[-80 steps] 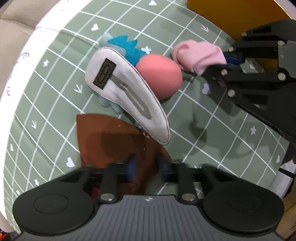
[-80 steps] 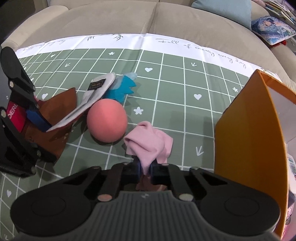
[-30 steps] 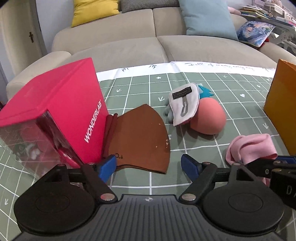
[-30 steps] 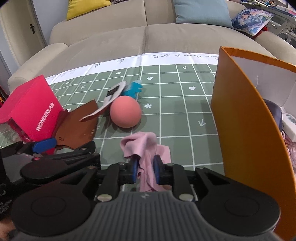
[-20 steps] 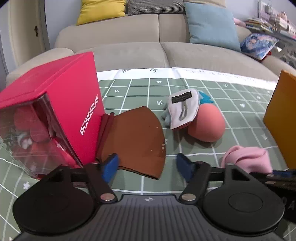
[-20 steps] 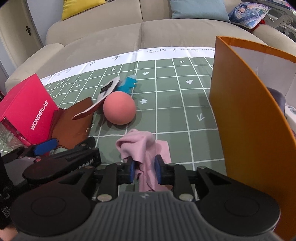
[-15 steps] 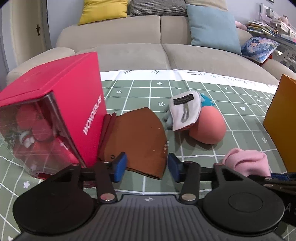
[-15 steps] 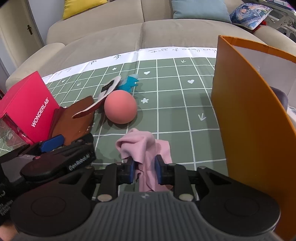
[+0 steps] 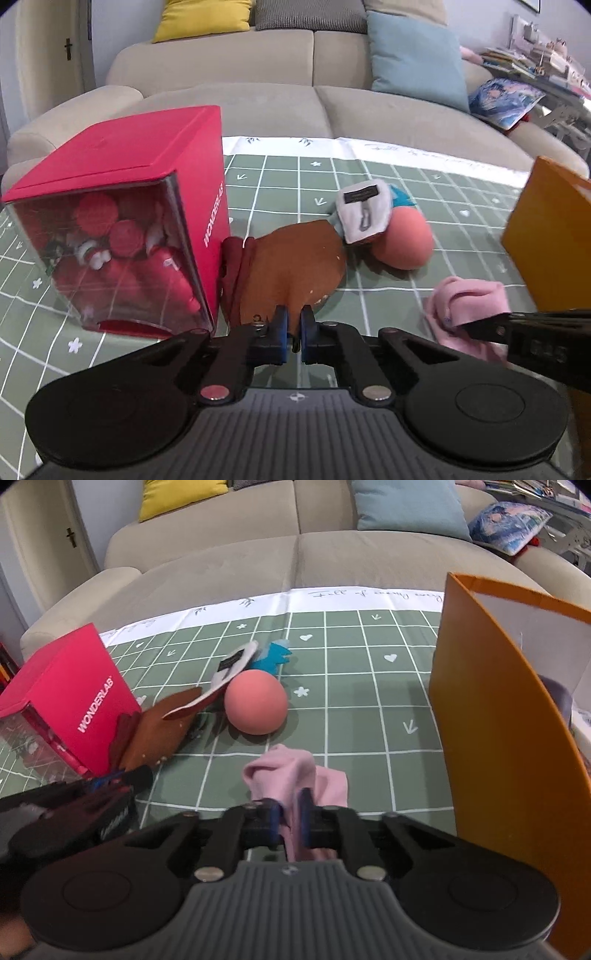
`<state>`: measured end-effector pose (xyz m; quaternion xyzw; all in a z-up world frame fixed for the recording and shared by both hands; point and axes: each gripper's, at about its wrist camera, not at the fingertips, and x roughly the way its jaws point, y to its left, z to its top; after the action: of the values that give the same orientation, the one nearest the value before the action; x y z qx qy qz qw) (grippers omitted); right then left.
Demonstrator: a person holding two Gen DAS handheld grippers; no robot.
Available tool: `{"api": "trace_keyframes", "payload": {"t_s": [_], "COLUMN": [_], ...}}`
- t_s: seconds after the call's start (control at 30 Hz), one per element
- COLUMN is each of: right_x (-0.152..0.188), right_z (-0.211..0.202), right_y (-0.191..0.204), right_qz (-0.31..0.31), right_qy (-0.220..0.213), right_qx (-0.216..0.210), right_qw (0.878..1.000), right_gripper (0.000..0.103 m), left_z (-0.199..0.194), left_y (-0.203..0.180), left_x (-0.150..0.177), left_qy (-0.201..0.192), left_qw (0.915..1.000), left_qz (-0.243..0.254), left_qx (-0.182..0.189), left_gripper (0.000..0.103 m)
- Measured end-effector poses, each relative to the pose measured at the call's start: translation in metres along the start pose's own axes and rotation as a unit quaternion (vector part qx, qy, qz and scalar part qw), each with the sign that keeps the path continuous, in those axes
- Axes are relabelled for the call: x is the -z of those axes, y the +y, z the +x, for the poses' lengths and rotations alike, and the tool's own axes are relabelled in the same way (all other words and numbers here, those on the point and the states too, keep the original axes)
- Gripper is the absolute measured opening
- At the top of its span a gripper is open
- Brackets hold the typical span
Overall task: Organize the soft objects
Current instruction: 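Lift the pink cloth with the right tool while the left tool grasps the brown leather piece, then carry the pink cloth and brown leather over the orange box with both tools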
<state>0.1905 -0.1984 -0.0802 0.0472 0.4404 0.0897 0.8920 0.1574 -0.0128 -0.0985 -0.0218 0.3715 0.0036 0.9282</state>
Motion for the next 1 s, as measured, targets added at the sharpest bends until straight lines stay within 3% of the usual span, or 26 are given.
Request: {"api": "trace_keyframes", "payload": {"t_s": [0.3, 1.0], "right_x": [0.003, 0.024], "right_z": [-0.034, -0.151], "right_y": [0.004, 0.017], "right_qz": [0.002, 0.005], "right_qy": [-0.017, -0.099], "right_qx": [-0.009, -0.018], "right_qw": [1.0, 0.995], "right_gripper": [0.0, 0.0], "left_z": [-0.049, -0.153], "left_y": [0.008, -0.002], "left_x": [-0.004, -0.016], "left_qy": [-0.002, -0.07], "left_qw": [0.9991, 0.9904], "left_qz": [-0.009, -0.016], "left_qx": [0.042, 0.118], "left_gripper": [0.006, 0.006]}}
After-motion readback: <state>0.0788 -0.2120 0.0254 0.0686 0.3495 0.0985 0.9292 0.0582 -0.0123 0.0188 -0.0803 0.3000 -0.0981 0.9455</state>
